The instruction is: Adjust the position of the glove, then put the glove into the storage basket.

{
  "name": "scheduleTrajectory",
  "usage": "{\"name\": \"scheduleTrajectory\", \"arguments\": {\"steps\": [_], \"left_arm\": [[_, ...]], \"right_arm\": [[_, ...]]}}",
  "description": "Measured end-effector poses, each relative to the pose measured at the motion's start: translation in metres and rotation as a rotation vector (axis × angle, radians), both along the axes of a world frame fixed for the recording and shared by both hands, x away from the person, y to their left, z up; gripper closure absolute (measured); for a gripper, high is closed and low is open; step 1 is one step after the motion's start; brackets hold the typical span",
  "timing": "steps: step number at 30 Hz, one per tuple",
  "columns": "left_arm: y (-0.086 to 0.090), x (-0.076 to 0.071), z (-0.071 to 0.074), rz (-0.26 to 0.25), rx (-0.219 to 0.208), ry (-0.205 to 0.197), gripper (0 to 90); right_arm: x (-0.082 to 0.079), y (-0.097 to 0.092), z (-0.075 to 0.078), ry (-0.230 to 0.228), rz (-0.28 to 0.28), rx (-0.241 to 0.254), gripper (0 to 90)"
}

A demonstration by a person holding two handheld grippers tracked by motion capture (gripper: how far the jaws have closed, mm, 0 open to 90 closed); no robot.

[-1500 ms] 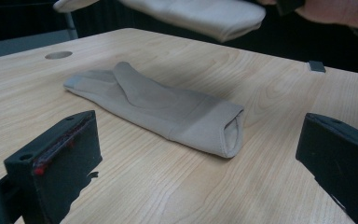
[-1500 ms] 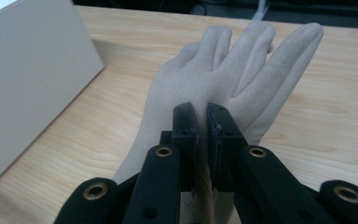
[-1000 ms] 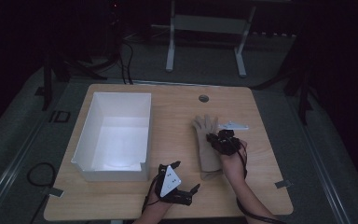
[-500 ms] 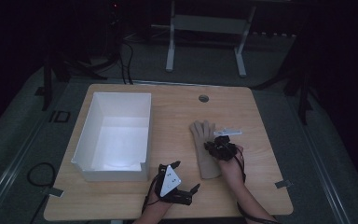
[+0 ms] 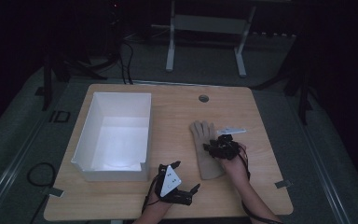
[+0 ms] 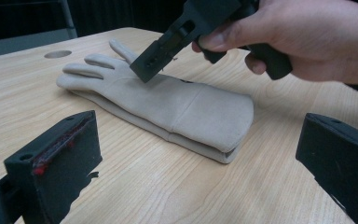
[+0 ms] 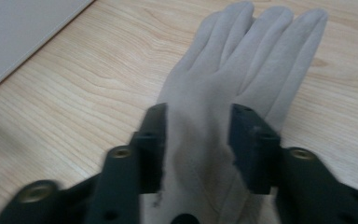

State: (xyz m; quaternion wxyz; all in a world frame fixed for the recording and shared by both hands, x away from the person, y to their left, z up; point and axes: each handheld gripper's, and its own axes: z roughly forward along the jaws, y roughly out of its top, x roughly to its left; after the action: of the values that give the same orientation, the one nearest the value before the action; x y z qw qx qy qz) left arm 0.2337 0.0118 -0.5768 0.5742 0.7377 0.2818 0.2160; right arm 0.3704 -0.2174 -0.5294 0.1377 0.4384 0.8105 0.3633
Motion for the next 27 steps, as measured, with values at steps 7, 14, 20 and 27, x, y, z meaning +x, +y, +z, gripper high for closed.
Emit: {"name": "scheduleTrajectory", "arguments": {"steps": [7,14,20,27], "left_arm": [[-0.001,0.001,0.000,0.029,-0.008,0.005,0.1],[-0.001,0.004,0.000,0.027,-0.014,0.028,0.2],[-0.008,0.007,0.003,-0.013,0.066,0.046,0.2],[-0.009,0.014,0.012,-0.042,0.071,0.136,0.2]], "right_arm": [[0.002,-0.011,0.005,0.000,0.050,0.011,25.0],[0.001,-0.024,0.006,-0.013,0.092,0.067,14.4],[-0.001,-0.038,0.012,-0.070,0.129,0.060,14.4],[0.000,-0.058,0.021,-0.037,0.096,0.078,12.4]]}}
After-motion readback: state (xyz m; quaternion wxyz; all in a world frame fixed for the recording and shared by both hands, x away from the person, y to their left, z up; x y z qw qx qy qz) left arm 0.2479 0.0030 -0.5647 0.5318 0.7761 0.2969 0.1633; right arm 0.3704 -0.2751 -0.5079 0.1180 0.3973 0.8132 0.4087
